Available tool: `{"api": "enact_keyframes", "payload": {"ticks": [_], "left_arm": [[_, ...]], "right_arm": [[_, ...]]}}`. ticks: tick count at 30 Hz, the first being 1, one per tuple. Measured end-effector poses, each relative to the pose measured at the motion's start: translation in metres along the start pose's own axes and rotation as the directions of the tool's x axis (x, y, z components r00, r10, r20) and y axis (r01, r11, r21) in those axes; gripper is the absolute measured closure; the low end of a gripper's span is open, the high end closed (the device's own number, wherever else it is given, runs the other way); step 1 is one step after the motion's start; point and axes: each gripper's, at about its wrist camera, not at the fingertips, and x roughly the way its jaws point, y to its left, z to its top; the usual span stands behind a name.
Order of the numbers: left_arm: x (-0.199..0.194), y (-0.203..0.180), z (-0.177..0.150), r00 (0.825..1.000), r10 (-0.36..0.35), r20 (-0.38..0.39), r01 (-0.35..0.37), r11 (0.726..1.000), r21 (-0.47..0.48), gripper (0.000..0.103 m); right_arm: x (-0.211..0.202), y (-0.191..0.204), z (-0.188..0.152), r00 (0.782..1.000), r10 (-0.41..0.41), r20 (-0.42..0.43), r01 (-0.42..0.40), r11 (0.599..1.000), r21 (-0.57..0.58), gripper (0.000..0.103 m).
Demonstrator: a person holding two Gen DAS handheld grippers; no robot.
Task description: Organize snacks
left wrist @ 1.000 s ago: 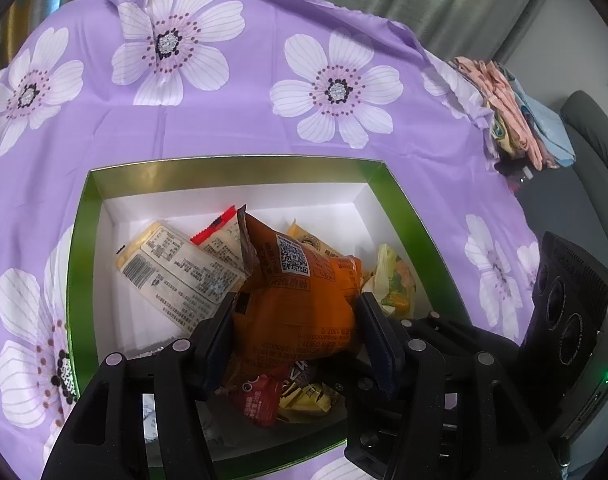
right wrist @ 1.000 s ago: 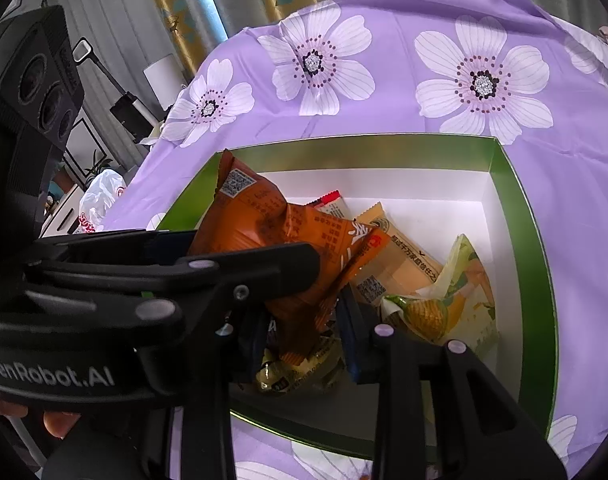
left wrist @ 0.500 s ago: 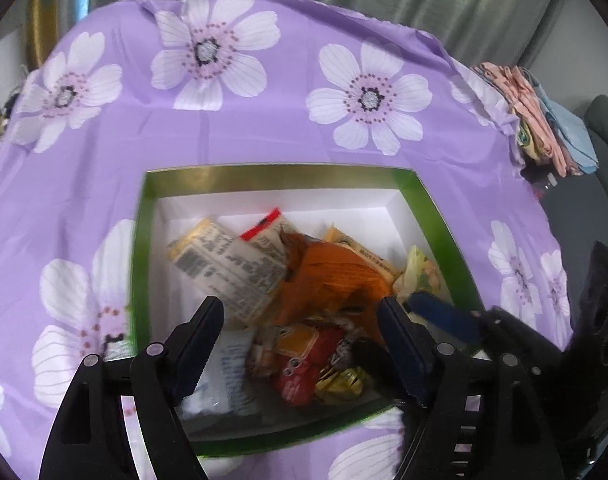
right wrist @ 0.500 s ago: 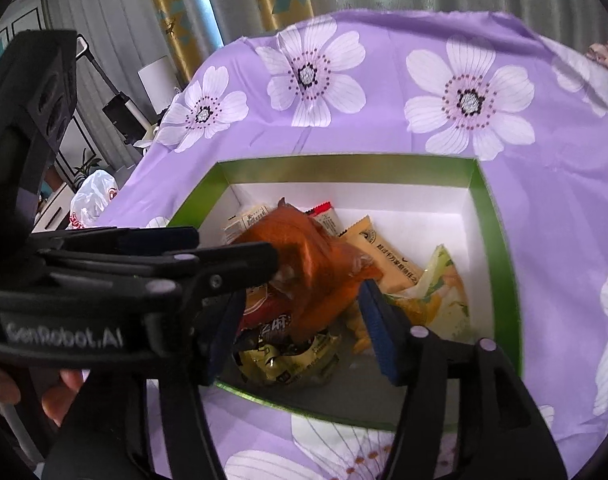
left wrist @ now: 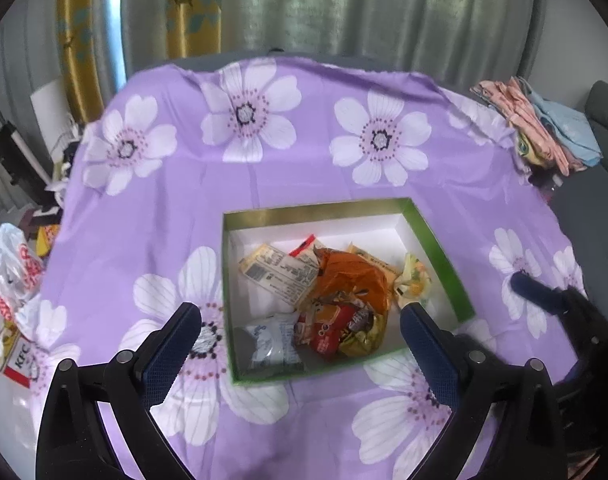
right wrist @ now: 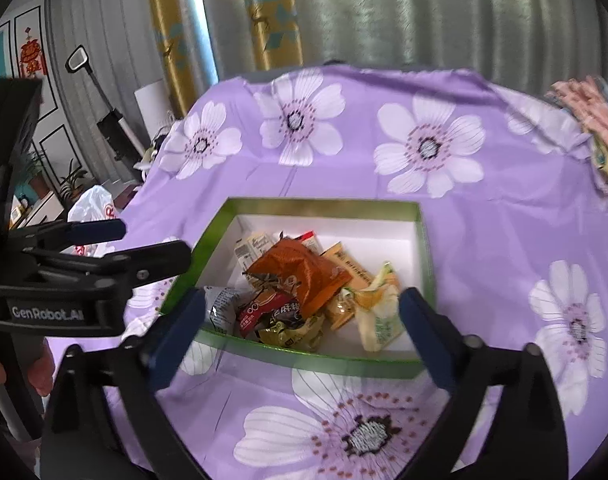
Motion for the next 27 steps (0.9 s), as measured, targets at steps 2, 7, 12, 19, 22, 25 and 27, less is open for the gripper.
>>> {"api": "enact_keyframes", "payload": {"ticks": [2, 7, 12, 19, 22, 25, 27], "left_arm": [[-0.009, -0.002, 0.0, 1.0, 0.019, -0.001, -0.019, 1.0, 0.002, 0.003], [-0.029, -0.006, 0.0, 0.998, 0.055, -0.018, -0.055, 0.999, 0.003, 0.003], [-0.047, -0.008, -0.001, 0.997, 0.078, 0.001, -0.078, 0.997, 0.007, 0.003], [-0.063, -0.012, 0.002, 0.994, 0.101, 0.027, -0.102, 0.995, 0.024, 0.003], [-0.067, -0.013, 0.005, 0.994, 0.107, 0.037, -0.108, 0.994, 0.027, 0.003], [-0.069, -0.015, 0.007, 0.993, 0.113, 0.043, -0.114, 0.993, 0.028, 0.003], [-0.07, -0.017, 0.009, 0.991, 0.121, 0.05, -0.122, 0.992, 0.034, 0.003]], "right_arm": [[-0.012, 0.002, 0.003, 1.0, -0.008, 0.008, 0.008, 1.0, -0.008, 0.001], [-0.043, 0.012, 0.011, 1.0, -0.022, 0.002, 0.022, 0.999, -0.046, 0.001], [-0.069, 0.016, 0.022, 1.0, -0.024, 0.002, 0.024, 0.998, -0.056, 0.001], [-0.09, 0.021, 0.032, 1.0, -0.025, 0.016, 0.026, 0.998, -0.059, 0.001], [-0.094, 0.023, 0.034, 0.999, -0.027, 0.021, 0.028, 0.997, -0.067, 0.001], [-0.096, 0.025, 0.037, 0.999, -0.025, 0.026, 0.027, 0.997, -0.068, 0.001], [-0.097, 0.025, 0.038, 0.999, -0.018, 0.028, 0.02, 0.997, -0.068, 0.001]]}}
